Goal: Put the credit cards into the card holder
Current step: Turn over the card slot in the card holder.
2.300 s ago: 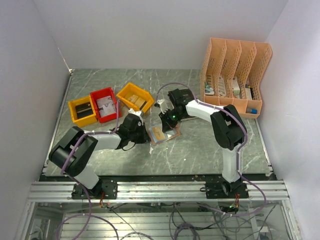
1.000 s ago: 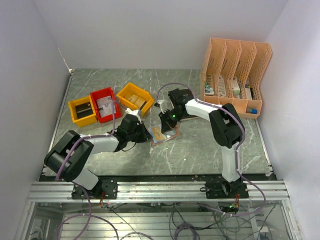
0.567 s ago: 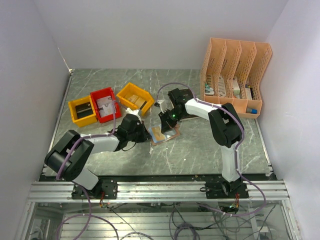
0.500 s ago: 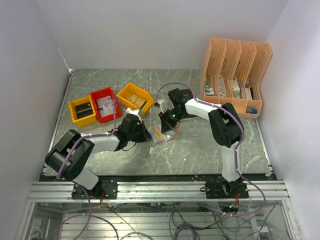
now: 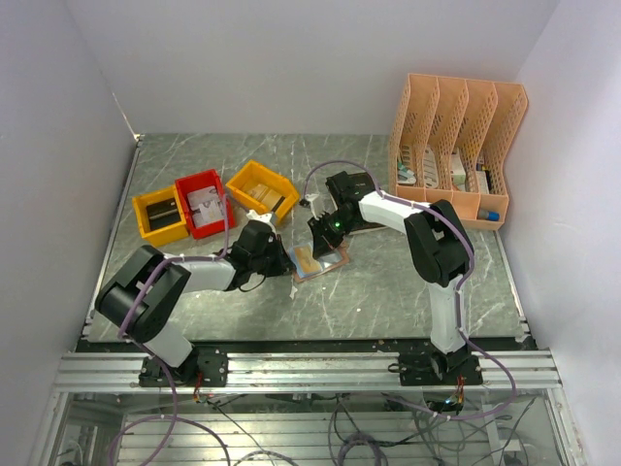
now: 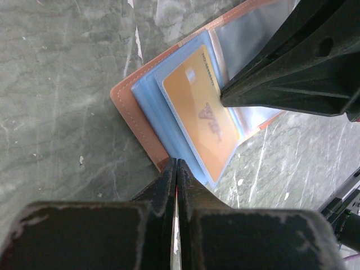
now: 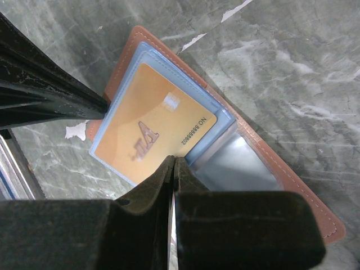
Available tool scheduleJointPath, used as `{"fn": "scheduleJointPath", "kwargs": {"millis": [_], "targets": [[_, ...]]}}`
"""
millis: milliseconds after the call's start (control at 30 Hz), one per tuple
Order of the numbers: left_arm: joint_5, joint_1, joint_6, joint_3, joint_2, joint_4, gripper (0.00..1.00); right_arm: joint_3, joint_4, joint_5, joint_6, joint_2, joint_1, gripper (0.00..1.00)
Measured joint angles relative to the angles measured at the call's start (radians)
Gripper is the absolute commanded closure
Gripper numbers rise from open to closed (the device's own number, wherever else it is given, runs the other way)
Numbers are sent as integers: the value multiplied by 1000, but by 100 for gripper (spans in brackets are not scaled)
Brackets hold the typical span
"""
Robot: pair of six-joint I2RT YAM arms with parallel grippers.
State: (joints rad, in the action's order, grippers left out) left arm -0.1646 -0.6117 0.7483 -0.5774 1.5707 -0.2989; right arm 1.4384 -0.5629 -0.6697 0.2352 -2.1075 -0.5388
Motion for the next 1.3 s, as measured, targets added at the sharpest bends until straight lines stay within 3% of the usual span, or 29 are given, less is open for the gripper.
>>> {"fn": "scheduleJointPath", "kwargs": {"millis": [833, 1067, 1300], "targets": [[12, -1, -12, -12, -21, 32, 92, 0, 0, 0, 0, 0, 0, 98], [33, -1, -6, -4, -170, 32, 84, 0, -1, -1, 0, 0, 0, 98], [6, -1, 50, -1, -98, -23, 76, 0, -1, -1, 0, 0, 0, 98]]}}
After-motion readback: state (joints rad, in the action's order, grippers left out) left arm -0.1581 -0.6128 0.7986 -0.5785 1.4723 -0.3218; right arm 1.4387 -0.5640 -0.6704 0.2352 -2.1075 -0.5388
